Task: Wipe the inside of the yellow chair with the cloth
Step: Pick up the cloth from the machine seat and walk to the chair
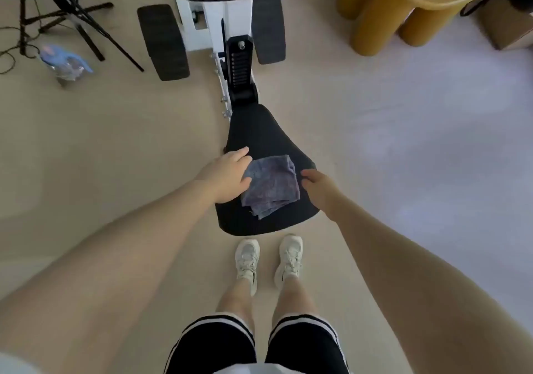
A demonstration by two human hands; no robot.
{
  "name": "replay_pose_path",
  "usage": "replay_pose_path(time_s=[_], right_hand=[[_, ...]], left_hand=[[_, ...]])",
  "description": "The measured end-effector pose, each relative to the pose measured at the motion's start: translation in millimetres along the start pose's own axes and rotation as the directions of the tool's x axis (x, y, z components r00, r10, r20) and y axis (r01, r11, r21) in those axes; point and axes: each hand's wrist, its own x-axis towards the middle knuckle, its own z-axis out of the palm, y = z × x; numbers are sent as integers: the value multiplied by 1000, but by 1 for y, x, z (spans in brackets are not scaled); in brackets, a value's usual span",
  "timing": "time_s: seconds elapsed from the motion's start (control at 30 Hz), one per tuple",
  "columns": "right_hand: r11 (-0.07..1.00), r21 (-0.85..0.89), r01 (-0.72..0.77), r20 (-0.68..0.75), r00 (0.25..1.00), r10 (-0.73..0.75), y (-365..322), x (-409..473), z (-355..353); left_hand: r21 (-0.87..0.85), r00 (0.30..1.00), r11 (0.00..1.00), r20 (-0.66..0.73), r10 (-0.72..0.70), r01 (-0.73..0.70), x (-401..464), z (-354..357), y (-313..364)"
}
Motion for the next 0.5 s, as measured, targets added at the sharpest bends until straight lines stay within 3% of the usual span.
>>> replay_pose_path(time_s=[0.33,0.4,0.5], right_hand=[[968,-248,-32,-80,997,13,9,108,57],[973,-230,-20,-20,1000,15,11,111,60],[1000,0,11,182,983,-11,5,103,47]], left_hand=[[-276,990,953,87,-107,127,82,51,-29],[-322,987,935,114,-115,146,89,54,-30],[-295,985,947,152,-83,125,92,49,-26]])
